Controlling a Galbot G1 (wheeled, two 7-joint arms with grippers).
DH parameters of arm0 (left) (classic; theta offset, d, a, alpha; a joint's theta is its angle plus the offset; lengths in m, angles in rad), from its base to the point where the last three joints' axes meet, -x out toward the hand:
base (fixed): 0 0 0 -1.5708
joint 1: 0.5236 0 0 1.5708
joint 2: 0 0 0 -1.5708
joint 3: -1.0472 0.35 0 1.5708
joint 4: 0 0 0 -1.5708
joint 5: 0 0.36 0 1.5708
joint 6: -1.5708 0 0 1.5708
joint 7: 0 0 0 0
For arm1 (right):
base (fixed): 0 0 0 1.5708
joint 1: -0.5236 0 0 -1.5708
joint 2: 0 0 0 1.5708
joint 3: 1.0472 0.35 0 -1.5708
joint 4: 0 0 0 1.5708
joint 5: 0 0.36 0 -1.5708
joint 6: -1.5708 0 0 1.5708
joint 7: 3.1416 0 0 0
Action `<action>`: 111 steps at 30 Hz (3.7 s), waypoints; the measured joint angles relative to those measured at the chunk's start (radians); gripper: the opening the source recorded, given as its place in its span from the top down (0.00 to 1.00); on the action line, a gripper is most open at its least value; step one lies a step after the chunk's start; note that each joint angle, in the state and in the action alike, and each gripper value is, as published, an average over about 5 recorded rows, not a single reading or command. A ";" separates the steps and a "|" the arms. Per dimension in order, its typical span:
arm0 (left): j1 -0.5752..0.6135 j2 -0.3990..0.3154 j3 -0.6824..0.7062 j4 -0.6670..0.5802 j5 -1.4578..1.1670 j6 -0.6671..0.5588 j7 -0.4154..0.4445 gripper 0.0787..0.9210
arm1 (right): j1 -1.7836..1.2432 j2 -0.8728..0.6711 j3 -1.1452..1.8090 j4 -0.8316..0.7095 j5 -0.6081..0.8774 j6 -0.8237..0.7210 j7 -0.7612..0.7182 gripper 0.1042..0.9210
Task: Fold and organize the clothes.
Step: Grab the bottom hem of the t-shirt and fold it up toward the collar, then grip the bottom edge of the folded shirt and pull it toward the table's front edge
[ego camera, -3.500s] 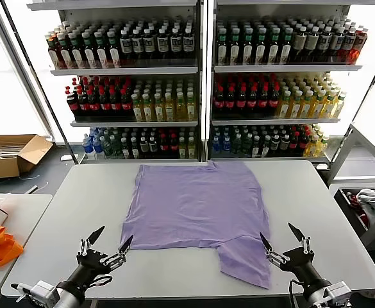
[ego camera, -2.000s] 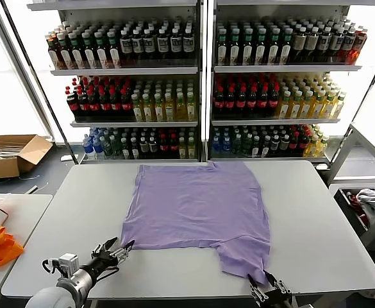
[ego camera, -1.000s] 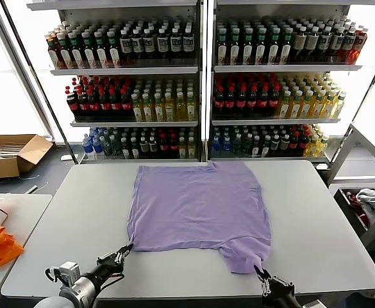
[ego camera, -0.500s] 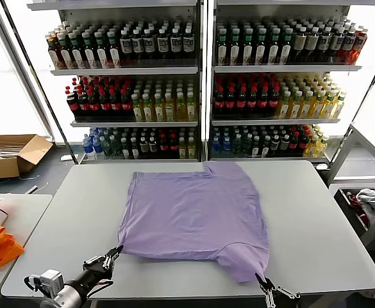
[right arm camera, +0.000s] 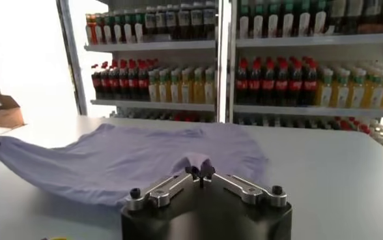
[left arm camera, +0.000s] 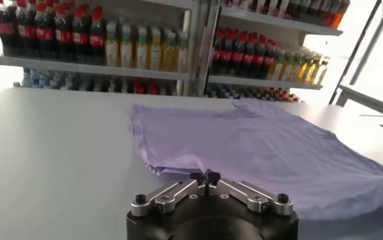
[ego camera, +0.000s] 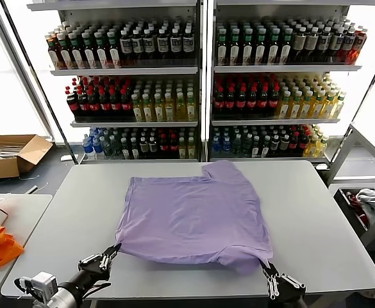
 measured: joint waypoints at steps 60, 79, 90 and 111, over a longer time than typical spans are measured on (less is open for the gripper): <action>-0.388 -0.020 0.216 0.443 0.034 -0.007 -0.003 0.39 | 0.535 0.029 -0.197 -0.437 -0.067 -0.323 0.192 0.50; -0.322 -0.025 0.189 0.403 0.035 -0.025 0.001 0.99 | 0.476 0.007 -0.172 -0.400 -0.024 -0.316 0.164 1.00; -0.202 -0.015 0.135 0.293 0.060 -0.006 0.001 0.99 | 0.354 -0.022 -0.113 -0.296 0.014 -0.320 0.138 1.00; 0.099 -0.067 -0.018 0.026 0.137 0.055 -0.007 0.89 | 0.076 -0.044 -0.094 -0.101 -0.027 -0.295 0.153 0.99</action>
